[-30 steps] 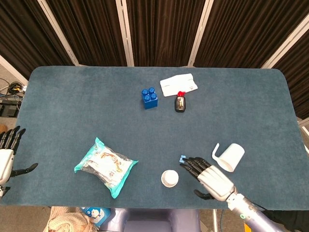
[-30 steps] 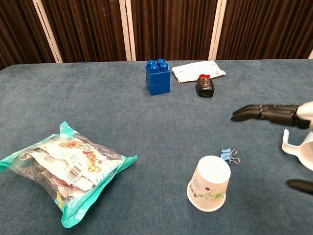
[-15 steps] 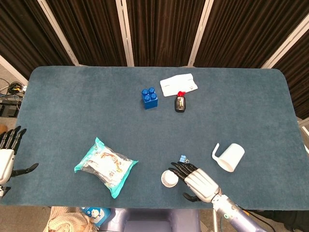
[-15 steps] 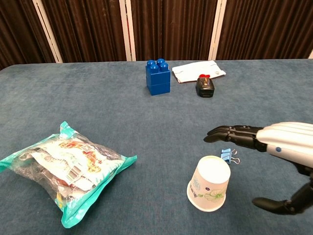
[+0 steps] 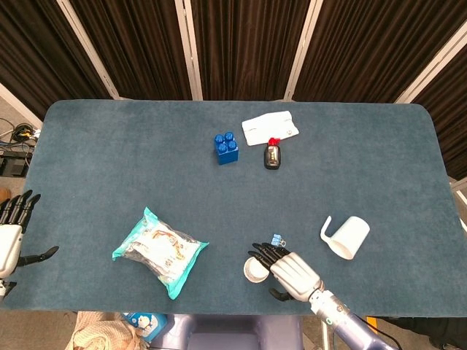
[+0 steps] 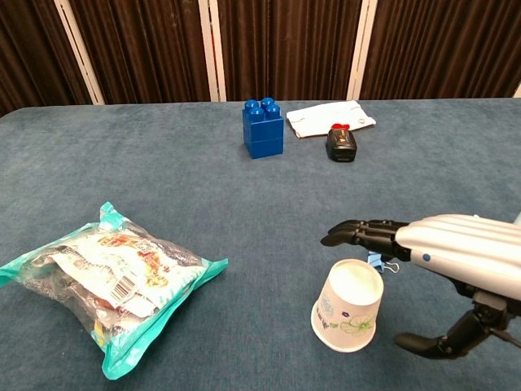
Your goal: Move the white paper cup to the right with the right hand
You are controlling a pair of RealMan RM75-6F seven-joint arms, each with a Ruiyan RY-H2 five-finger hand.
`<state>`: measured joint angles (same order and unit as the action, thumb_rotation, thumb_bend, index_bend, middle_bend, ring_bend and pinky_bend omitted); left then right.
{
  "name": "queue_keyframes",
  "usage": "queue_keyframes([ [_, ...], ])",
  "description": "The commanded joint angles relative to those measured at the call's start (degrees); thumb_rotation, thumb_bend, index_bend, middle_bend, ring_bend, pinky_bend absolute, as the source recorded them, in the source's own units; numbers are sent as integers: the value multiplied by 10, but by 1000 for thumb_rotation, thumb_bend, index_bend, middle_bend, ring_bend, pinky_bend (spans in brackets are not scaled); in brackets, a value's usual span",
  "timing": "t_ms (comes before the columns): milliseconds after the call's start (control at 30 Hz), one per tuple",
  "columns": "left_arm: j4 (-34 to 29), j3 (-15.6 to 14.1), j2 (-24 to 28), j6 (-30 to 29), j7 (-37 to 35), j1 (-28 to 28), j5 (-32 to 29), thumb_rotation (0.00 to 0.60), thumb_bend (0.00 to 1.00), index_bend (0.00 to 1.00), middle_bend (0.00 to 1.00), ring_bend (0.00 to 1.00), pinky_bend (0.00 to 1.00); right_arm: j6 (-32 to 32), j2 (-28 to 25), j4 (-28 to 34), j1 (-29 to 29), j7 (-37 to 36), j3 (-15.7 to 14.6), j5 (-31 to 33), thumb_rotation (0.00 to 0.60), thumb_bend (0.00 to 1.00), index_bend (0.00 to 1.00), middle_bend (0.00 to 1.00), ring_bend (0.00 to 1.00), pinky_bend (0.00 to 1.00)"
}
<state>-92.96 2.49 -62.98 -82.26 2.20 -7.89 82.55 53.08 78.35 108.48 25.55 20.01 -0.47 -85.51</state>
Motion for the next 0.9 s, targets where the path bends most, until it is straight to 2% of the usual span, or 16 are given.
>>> queue_keyframes([
  [33, 4, 1, 0, -1, 3, 0, 1, 600, 0, 0, 0, 0, 8, 1, 8, -4, 3, 6, 0, 4, 600, 338, 19, 35, 105, 279],
  [367, 2, 6, 4, -2, -8, 3, -6, 600, 0, 0, 0, 0, 8, 8, 25, -14, 9, 7, 4, 26, 600, 338, 203, 160, 190, 374],
  [600, 1, 7, 7, -1, -10, 4, -6, 600, 0, 0, 0, 0, 8, 11, 33, -20, 12, 11, -2, 31, 600, 335, 369, 265, 279, 442],
  [700, 1, 8, 7, -1, -11, 4, -7, 600, 0, 0, 0, 0, 8, 14, 32, -19, 13, 11, -3, 32, 600, 334, 401, 294, 300, 453],
  [900, 0, 10, 6, -1, -14, 4, -8, 600, 0, 0, 0, 0, 8, 24, 17, -11, 15, 5, 1, 36, 600, 334, 403, 296, 301, 466],
])
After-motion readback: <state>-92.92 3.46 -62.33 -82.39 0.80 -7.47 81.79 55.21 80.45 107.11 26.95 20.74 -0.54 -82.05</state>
